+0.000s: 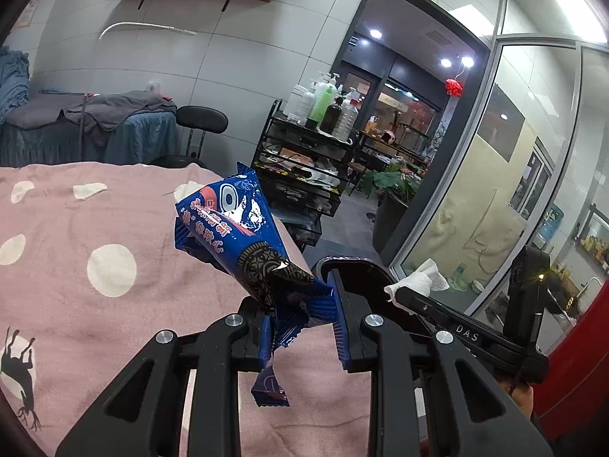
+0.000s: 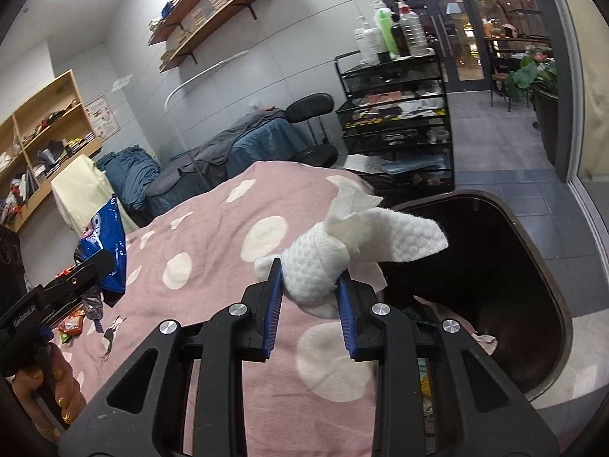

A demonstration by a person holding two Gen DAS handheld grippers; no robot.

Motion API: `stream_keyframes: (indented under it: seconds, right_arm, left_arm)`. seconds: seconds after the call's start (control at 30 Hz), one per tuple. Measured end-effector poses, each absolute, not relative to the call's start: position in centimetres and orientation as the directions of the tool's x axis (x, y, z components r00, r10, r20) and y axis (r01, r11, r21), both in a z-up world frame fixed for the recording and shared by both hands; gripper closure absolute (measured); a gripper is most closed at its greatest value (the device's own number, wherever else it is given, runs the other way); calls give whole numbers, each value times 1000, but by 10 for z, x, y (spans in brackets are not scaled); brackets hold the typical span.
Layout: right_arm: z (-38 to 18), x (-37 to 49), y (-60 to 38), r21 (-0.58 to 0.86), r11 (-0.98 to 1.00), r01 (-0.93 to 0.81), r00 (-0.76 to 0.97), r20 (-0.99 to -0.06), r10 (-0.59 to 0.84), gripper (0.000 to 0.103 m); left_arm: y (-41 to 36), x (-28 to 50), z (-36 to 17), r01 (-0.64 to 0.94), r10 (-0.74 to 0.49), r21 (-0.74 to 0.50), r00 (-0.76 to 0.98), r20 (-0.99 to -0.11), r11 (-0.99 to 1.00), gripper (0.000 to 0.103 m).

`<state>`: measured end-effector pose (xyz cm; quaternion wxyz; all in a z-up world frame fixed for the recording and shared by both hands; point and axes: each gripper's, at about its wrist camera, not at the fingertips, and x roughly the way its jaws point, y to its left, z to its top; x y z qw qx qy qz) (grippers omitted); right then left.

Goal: Collect trash
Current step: 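Carry the blue wrapper and white tissue over the black bin, then open the right gripper to drop the tissue while the left gripper drops the wrapper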

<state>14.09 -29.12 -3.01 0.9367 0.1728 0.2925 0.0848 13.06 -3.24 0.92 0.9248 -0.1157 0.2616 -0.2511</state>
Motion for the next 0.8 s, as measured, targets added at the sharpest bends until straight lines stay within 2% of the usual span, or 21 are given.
stream_keyframes:
  seconds: [0.27,0.5,0.57,0.6,0.63,0.67,0.8]
  right_arm:
    - [-49,148,-323,309,949,64,815,-565,129,75]
    - [-72,163,-345,295,946,135,782,-618,81,75]
    - [-80,165,-348,287,945,159,770,-635,63,70]
    - [-85,166,-351,280,942,183,761,-647,45,58]
    - [-88,167,-353,282,939,198,758,-651,36,40]
    - [-92,167,-357,296,931,212,756,-653,36,36]
    - [-101,164,-364,318,918,236,745,-666,39,31]
  left_arm:
    - [-54,132,9,444,-552,-331,709,-438,833,77]
    - [-72,134,7,472,-571,-321,685,-453,821,77]
    - [-78,134,5,482,-579,-320,674,-460,816,77]
    - [-82,135,4,489,-584,-320,666,-464,811,77]
    - [-85,135,4,494,-589,-321,659,-468,808,77]
    - [-89,136,4,499,-593,-321,653,-472,805,77]
    - [-103,138,1,522,-606,-315,628,-488,793,77]
